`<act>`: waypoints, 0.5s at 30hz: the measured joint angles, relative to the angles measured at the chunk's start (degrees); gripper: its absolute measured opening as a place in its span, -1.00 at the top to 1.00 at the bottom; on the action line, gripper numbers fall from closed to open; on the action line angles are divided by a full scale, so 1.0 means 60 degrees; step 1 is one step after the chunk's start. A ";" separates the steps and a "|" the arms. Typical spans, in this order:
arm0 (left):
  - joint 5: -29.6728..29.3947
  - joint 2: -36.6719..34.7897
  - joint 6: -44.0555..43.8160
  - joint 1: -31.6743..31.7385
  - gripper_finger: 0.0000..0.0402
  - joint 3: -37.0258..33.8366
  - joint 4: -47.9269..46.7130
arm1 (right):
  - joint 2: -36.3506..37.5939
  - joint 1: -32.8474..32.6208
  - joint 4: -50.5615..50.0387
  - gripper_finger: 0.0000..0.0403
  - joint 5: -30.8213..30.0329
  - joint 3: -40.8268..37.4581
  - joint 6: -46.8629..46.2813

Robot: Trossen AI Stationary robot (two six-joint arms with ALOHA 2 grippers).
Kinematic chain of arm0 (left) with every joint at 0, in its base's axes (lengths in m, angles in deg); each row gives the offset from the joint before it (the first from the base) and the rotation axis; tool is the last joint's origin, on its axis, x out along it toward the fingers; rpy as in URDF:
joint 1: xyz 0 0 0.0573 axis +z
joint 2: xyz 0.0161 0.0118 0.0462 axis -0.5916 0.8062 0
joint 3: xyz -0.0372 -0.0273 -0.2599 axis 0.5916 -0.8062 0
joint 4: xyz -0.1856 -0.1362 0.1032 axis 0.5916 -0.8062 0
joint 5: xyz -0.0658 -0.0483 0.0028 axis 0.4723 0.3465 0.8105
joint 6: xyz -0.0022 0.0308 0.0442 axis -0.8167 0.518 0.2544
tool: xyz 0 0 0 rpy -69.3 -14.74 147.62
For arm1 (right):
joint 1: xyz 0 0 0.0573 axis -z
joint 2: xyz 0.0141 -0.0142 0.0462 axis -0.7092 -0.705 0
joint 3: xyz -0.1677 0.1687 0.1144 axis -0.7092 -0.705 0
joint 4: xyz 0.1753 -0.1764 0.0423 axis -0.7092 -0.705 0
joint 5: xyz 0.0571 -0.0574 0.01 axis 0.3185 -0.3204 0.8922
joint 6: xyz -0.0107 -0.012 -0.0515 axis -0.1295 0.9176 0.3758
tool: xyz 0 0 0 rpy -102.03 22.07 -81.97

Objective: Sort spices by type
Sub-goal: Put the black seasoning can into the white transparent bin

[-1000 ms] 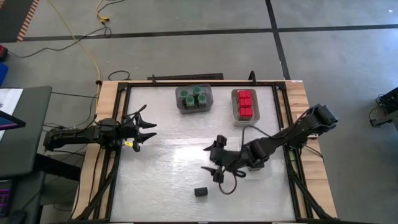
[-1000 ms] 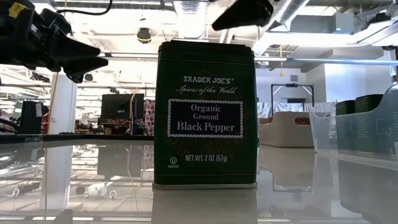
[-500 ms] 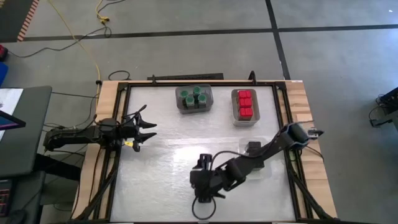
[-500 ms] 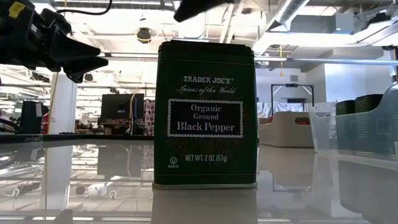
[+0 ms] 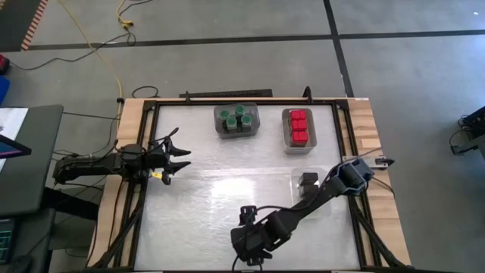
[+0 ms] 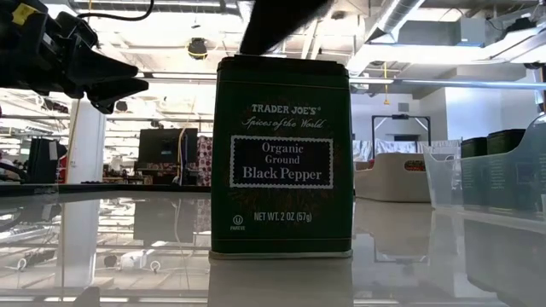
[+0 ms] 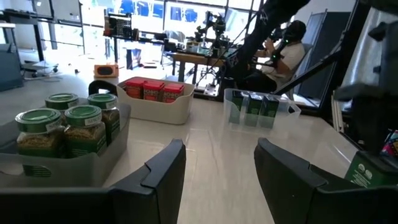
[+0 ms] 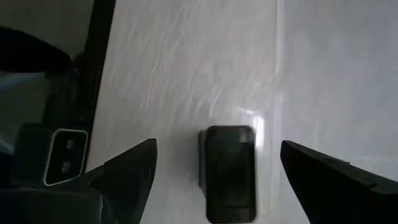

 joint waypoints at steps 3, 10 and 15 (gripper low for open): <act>-0.0001 0.0000 0.0000 -0.0002 0.09 0.0002 0.0000 | -0.0246 0.0004 -0.0072 -0.83 0.0109 -0.0004 -0.0148; 0.0000 -0.0005 0.0000 -0.0003 0.09 0.0004 0.0000 | -0.0433 0.0118 -0.0628 -0.83 0.0118 -0.0015 -0.0630; 0.0002 -0.0007 0.0000 -0.0004 0.09 0.0004 0.0000 | -0.0426 0.0149 -0.0576 -0.80 0.0116 -0.0007 -0.0722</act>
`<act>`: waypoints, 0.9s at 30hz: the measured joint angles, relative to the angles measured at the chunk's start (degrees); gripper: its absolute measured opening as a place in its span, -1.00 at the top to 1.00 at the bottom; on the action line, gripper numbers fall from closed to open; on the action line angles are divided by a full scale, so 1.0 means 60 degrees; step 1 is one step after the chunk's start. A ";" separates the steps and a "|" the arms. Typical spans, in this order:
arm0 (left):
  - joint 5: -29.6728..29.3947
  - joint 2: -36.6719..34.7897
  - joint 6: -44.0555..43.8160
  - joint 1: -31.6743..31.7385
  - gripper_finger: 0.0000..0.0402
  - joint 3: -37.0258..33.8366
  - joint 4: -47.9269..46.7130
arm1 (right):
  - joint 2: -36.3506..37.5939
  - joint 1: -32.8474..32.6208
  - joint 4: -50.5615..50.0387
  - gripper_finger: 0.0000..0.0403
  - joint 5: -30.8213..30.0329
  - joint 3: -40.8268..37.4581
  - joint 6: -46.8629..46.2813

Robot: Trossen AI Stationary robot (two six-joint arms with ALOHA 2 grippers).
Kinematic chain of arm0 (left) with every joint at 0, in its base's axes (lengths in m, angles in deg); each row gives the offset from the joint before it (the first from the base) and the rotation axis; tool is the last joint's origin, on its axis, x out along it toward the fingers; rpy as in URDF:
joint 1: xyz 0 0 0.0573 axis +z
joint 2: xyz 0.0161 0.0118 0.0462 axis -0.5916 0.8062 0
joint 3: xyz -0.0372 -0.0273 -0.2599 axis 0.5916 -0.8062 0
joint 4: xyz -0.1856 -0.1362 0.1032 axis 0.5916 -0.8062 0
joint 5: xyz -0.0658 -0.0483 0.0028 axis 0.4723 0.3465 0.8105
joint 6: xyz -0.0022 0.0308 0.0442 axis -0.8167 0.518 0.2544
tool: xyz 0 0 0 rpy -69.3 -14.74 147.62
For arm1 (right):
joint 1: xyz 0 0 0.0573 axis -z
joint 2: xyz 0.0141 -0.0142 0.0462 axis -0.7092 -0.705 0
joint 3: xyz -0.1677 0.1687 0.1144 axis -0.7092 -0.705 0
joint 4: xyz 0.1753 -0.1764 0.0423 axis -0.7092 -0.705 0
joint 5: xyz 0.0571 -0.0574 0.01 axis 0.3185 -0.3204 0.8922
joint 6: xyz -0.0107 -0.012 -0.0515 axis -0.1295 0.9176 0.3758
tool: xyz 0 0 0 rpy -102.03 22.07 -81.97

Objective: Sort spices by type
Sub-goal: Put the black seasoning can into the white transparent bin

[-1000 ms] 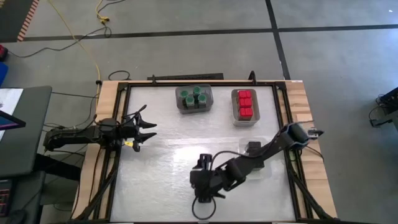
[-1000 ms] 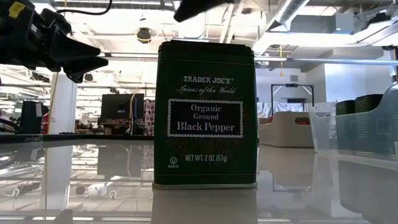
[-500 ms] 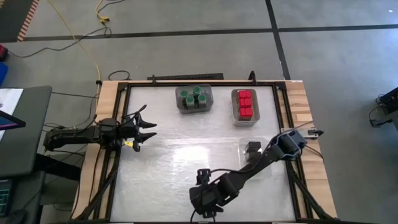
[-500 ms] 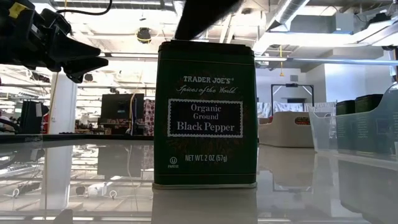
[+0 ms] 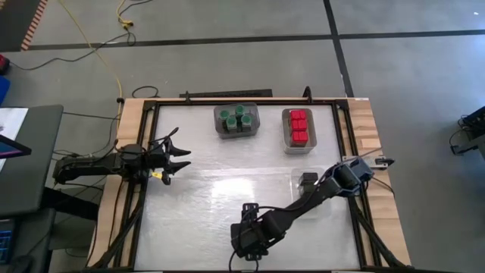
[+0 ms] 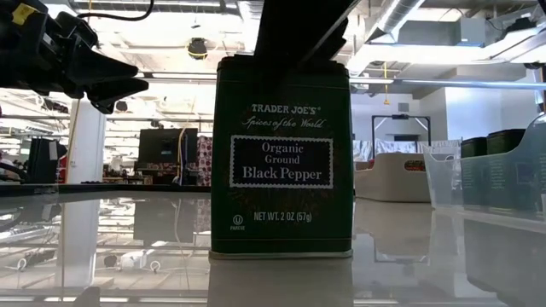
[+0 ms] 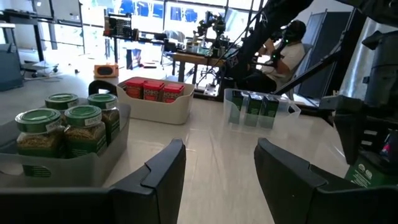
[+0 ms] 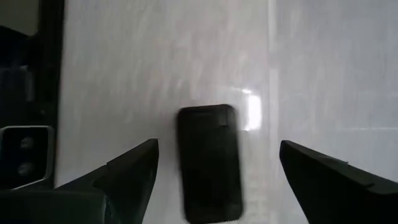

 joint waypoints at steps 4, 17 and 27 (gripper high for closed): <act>0.0003 0.0004 -0.0001 0.0001 0.09 -0.0004 -0.0002 | -0.0271 -0.0007 0.0004 -0.72 0.0210 -0.0009 -0.0007; 0.0005 0.0004 0.0000 0.0000 0.09 0.0000 -0.0004 | -0.0305 0.0000 0.0013 -0.31 0.0243 -0.0015 0.0079; 0.0007 0.0004 0.0000 0.0002 0.09 -0.0003 -0.0004 | -0.0305 0.0004 0.0012 0.28 0.0235 -0.0015 0.1056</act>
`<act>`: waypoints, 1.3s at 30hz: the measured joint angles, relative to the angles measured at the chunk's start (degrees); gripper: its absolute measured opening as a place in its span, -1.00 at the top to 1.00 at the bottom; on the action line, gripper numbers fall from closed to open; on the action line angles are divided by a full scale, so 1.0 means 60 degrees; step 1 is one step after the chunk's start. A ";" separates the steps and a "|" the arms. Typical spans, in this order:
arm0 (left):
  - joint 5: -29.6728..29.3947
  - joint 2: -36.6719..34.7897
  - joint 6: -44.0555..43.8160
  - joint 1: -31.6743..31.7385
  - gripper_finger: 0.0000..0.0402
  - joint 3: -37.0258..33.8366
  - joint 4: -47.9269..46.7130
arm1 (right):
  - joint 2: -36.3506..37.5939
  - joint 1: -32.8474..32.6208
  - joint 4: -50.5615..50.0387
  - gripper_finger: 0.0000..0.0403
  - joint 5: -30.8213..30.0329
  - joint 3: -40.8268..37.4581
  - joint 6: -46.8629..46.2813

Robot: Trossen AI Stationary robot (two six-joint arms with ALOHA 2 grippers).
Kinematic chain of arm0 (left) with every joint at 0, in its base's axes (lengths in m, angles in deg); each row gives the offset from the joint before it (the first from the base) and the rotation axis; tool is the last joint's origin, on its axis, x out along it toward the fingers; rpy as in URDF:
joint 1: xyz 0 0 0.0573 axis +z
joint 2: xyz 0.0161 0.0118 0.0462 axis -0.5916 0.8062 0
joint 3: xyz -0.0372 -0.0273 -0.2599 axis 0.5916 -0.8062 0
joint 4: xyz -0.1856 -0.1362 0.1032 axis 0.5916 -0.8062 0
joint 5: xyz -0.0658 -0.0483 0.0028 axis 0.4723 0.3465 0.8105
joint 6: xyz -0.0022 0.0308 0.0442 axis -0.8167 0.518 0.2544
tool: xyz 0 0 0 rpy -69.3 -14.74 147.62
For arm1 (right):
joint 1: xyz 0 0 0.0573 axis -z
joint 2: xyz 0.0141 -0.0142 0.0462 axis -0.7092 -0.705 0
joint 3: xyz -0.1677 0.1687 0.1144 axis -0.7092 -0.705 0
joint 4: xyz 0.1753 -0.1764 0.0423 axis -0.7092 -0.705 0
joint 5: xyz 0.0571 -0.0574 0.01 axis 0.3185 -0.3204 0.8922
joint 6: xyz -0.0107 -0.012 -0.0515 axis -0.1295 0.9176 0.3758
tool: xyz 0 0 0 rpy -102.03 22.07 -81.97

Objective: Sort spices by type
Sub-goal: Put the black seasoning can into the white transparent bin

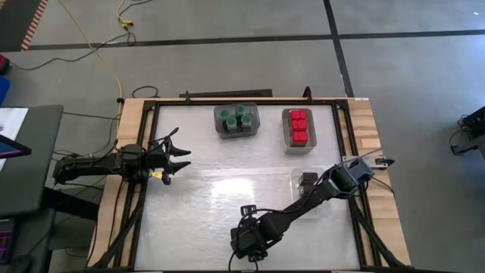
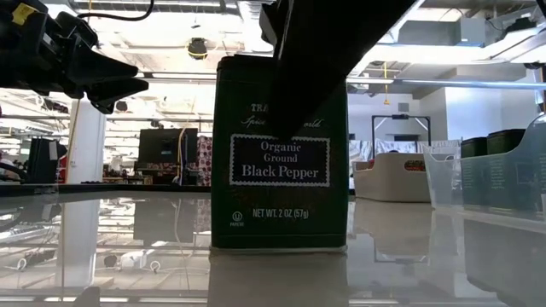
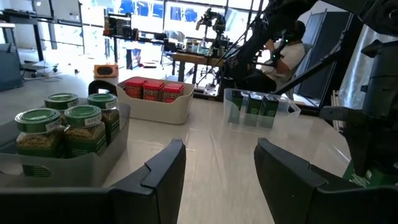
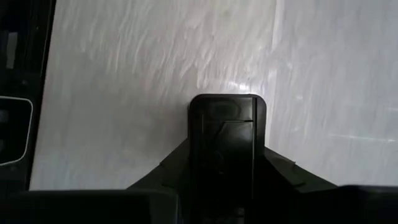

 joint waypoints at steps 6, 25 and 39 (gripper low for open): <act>0.0002 -0.0001 0.0000 -0.0002 0.09 0.0003 0.0000 | 0.0018 0.0062 -0.0078 0.28 -0.0015 0.0000 -0.0747; 0.0005 0.0002 0.0000 -0.0001 0.09 0.0000 -0.0004 | 0.2380 -0.1476 -0.4789 0.28 -0.2503 -0.0007 -0.2371; 0.0005 0.0003 0.0000 0.0002 0.09 0.0003 -0.0004 | 0.5472 -0.2868 -0.4408 0.28 -0.3625 -0.3231 -0.4452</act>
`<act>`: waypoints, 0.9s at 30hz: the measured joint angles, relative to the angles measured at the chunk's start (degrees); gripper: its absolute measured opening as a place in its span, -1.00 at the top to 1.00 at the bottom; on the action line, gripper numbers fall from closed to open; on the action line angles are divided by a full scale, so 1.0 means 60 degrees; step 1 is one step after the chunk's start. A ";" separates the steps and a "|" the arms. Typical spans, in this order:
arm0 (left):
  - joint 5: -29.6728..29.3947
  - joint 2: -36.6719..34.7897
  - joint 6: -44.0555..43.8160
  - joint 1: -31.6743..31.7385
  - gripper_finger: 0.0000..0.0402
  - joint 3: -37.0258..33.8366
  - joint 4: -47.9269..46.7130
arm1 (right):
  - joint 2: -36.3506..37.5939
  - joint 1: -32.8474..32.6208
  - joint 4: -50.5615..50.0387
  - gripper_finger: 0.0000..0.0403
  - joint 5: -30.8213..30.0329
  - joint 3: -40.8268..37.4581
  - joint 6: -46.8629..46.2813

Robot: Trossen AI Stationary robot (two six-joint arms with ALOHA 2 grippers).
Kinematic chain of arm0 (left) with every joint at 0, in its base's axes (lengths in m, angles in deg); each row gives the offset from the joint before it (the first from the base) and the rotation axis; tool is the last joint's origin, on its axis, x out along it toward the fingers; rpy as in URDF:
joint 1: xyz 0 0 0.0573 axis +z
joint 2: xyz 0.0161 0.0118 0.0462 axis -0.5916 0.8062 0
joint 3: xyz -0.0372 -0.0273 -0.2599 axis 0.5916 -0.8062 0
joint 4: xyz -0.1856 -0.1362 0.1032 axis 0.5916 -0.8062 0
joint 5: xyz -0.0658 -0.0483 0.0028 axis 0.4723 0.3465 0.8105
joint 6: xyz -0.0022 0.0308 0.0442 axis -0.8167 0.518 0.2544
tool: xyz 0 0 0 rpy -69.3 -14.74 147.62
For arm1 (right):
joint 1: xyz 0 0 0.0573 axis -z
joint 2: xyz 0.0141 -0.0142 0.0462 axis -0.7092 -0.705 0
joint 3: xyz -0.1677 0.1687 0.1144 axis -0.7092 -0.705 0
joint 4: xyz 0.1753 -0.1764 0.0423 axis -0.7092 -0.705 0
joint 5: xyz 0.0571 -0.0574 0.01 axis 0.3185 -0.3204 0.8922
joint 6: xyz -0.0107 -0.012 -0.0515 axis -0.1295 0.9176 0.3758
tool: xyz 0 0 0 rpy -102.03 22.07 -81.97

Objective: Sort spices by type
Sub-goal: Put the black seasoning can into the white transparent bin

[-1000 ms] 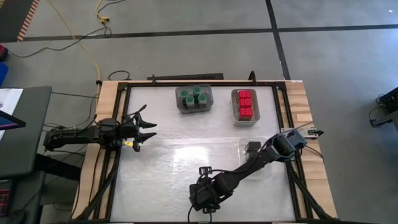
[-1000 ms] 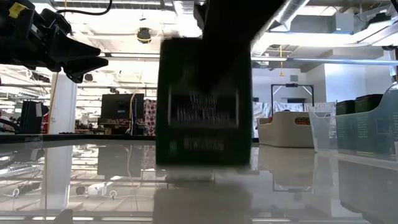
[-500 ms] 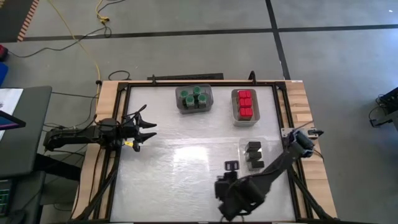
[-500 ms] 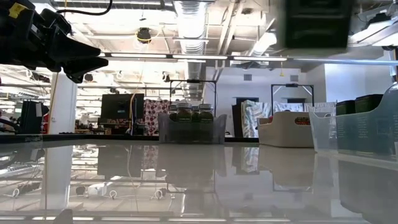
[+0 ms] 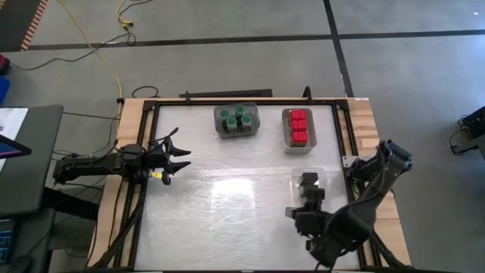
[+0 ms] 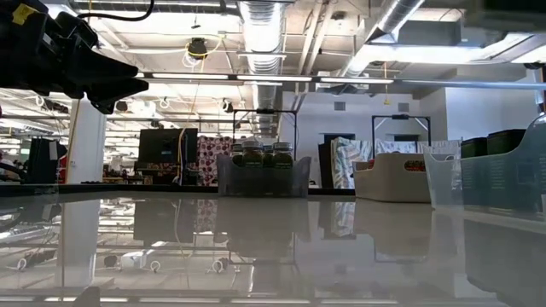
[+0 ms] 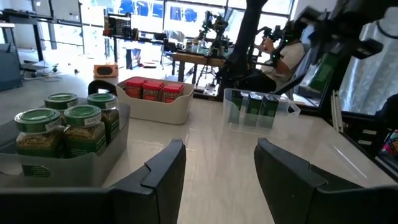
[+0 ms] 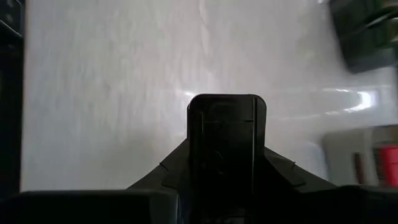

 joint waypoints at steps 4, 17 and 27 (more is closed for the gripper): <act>0.0000 -0.0003 0.0000 -0.0004 0.09 -0.0004 0.0000 | 0.1312 -0.0161 0.1933 0.28 0.0001 -0.2091 -0.0035; 0.0000 -0.0003 0.0000 0.0000 0.09 0.0000 0.0000 | 0.3547 -0.0496 0.4094 0.28 0.0592 -0.5171 -0.0698; 0.0000 0.0000 0.0000 0.0000 0.09 0.0000 0.0000 | 0.3457 -0.0854 0.3456 0.28 0.0836 -0.5217 -0.1146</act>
